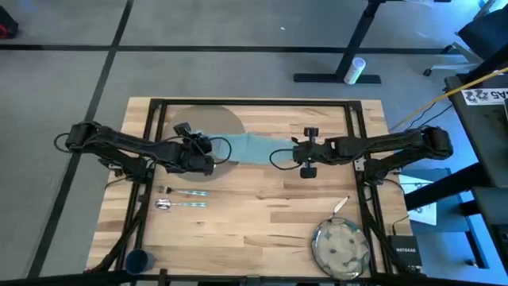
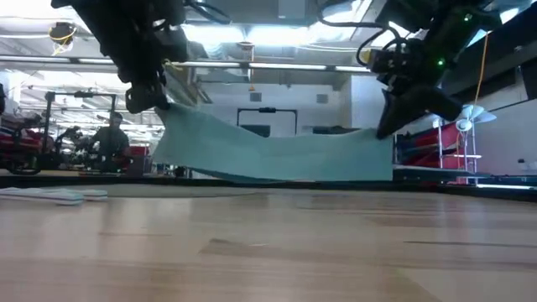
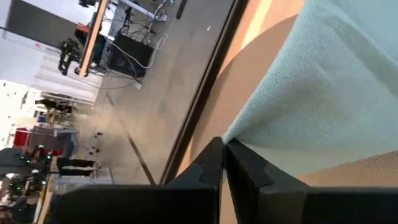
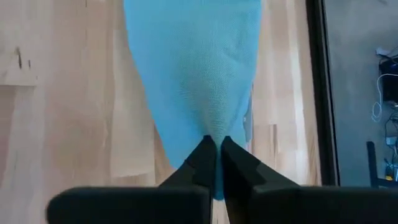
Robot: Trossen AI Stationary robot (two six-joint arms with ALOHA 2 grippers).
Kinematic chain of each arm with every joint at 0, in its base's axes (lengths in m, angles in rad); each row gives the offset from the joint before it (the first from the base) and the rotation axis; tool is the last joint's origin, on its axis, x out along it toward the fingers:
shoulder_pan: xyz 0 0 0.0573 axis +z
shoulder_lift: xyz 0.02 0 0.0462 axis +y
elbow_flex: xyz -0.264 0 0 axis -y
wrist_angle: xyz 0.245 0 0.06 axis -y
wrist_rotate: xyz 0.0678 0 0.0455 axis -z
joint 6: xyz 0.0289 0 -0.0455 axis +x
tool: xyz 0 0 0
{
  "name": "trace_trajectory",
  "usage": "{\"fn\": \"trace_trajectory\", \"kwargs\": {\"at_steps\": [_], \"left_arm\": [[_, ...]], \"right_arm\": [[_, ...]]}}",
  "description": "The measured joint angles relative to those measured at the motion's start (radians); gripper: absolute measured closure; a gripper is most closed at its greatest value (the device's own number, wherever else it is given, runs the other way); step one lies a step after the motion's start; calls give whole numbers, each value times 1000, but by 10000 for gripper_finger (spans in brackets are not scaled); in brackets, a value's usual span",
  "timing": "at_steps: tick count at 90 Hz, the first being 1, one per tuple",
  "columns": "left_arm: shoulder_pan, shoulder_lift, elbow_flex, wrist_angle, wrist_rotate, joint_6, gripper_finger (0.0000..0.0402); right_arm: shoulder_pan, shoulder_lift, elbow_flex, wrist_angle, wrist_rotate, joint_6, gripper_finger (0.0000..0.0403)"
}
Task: Set table place
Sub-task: Fold the blue table napkin
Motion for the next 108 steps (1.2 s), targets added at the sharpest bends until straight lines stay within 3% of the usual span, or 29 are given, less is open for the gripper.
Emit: {"fn": "trace_trajectory", "kwargs": {"at_steps": [23,108], "left_arm": [[15,0,0,-14,66,-20,402],[20,0,0,-38,103,-39,402]], "right_arm": [[0,0,0,0,-10,0,403],[0,0,0,-22,-17,0,403]]}}
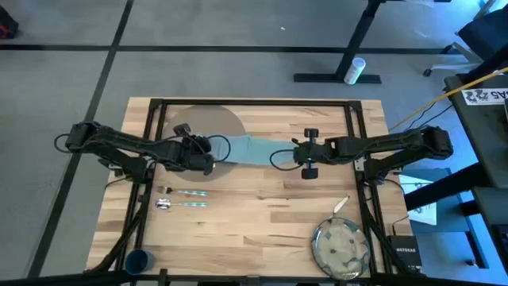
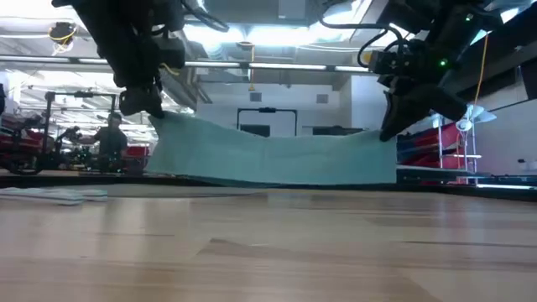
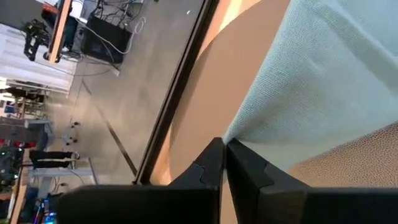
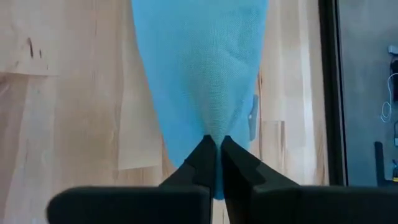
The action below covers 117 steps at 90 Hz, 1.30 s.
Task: Set table place
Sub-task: Fold the blue table napkin
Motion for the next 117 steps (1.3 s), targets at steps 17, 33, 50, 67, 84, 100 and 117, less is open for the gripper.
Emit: {"fn": "trace_trajectory", "kwargs": {"at_steps": [17,33,50,67,84,100,117], "left_arm": [[0,0,0,0,0,0,402],[0,0,0,-1,0,0,402],[0,0,0,-1,0,1,402],[0,0,0,-1,0,1,402],[0,0,0,-1,0,1,402],[0,0,0,-2,15,1,402],[0,0,0,-2,15,1,402]], "right_arm": [[0,0,0,0,1,0,403],[0,0,0,-1,11,-1,403],[0,0,0,-4,24,-1,403],[0,0,0,-4,34,-3,403],[0,0,0,-16,34,-4,403],[0,0,0,-24,34,-4,403],[-1,0,0,-29,34,-4,403]]}}
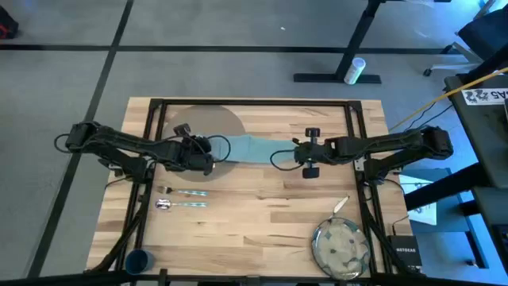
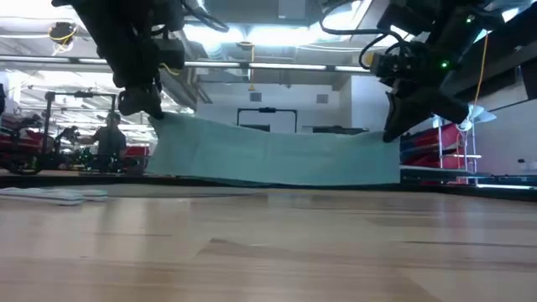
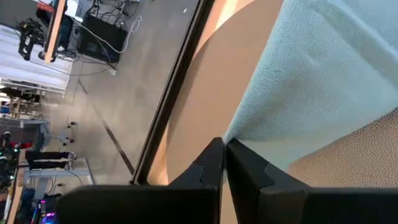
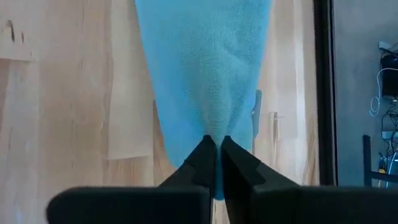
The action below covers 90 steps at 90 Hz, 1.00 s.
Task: Set table place
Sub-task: Fold the blue table napkin
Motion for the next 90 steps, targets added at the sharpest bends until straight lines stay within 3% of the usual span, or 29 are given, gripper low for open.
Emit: {"fn": "trace_trajectory", "kwargs": {"at_steps": [90], "left_arm": [[0,0,0,0,7,0,402]], "right_arm": [[0,0,0,-27,-9,-1,403]]}}
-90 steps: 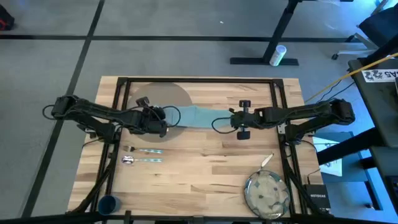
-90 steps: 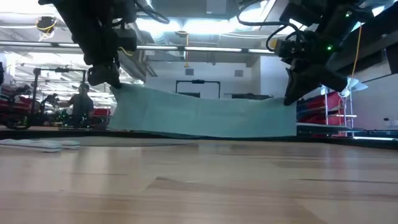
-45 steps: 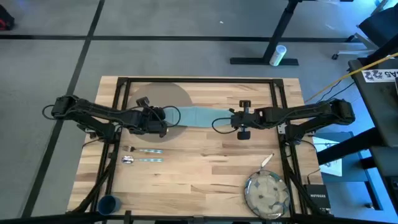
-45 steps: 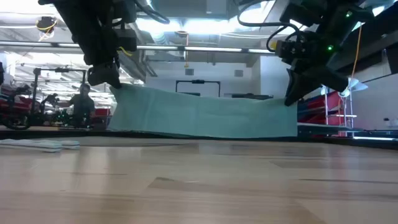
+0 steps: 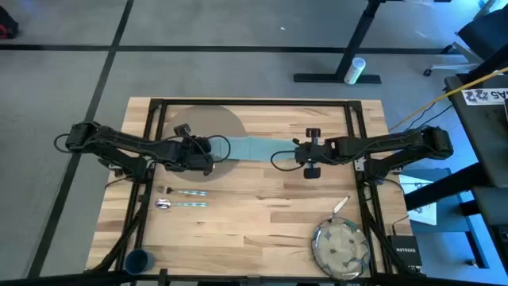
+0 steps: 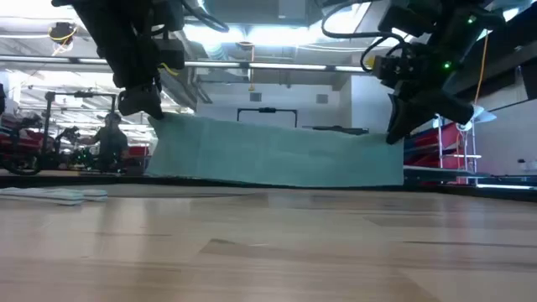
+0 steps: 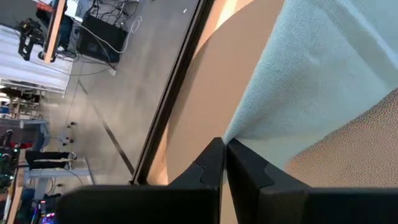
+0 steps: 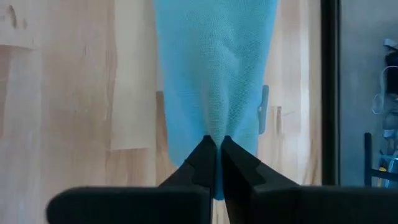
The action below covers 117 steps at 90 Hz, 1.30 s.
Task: Set table place
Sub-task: Fold the blue table napkin
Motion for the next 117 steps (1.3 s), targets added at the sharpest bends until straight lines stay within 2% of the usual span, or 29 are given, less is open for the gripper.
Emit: {"fn": "trace_trajectory", "kwargs": {"at_steps": [64,94,117], "left_arm": [[0,0,0,0,13,0,402],[0,0,0,0,21,0,402],[0,0,0,0,21,3,402]], "right_arm": [[0,0,0,0,-1,-2,403],[1,0,0,0,-38,-16,403],[1,0,0,1,-110,-22,402]]}}
